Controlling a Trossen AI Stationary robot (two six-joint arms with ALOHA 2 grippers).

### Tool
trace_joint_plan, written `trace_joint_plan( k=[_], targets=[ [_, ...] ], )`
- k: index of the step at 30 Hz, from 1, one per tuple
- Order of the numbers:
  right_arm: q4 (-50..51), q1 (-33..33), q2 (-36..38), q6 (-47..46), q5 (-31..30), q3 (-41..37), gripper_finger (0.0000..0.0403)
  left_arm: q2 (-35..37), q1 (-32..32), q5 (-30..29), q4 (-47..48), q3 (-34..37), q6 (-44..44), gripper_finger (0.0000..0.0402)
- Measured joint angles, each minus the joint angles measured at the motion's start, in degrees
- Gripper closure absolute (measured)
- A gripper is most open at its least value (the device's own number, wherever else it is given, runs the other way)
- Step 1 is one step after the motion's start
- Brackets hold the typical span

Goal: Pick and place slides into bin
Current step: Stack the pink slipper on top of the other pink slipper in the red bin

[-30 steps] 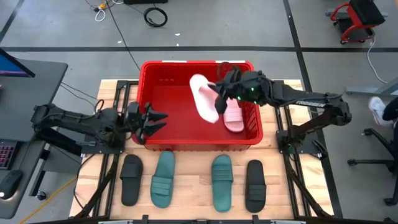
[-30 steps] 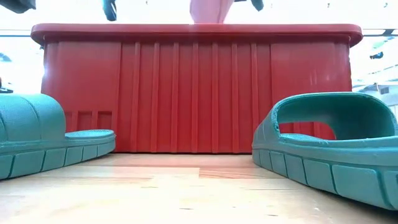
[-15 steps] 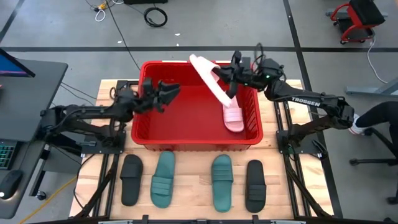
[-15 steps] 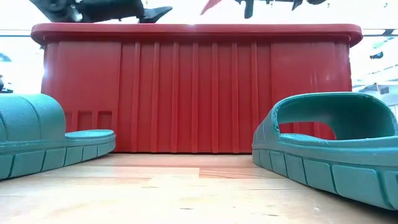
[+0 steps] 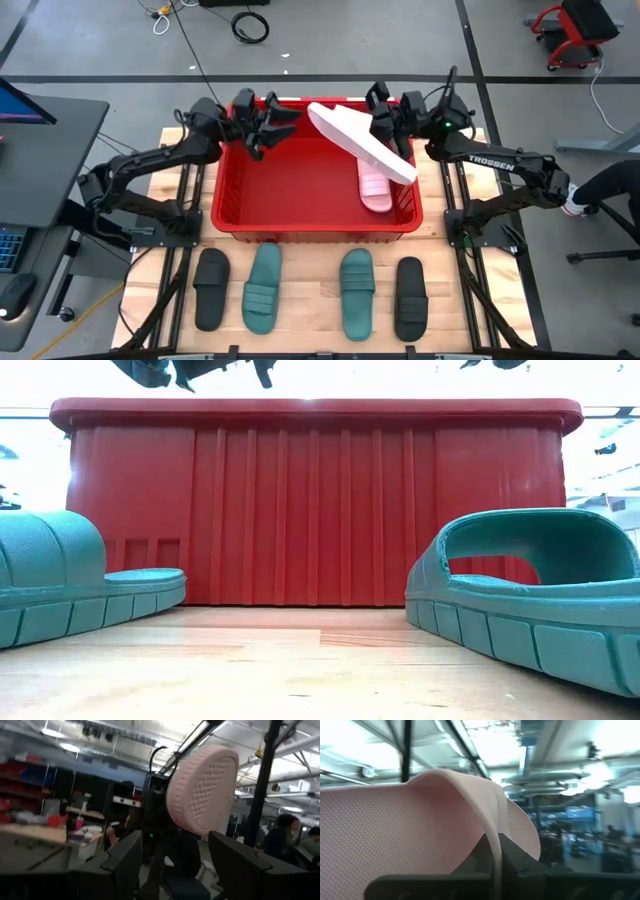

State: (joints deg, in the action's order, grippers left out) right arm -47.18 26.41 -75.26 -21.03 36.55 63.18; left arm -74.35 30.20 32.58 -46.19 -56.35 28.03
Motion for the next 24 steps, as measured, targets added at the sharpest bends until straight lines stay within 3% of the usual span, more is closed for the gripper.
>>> trace_joint_plan(
  k=[10,24],
  targets=[
    [-0.8,-0.5,0.0,-2.3,8.5,0.0,0.0395,-1.3,-2.0,1.7,0.9,-2.3,-5.0,0.017],
    [7.4,-0.7,-0.1,0.1,8.5,0.0,0.0394,-4.8,-8.1,-0.4,-0.7,-2.3,-7.6,0.0175]
  ],
)
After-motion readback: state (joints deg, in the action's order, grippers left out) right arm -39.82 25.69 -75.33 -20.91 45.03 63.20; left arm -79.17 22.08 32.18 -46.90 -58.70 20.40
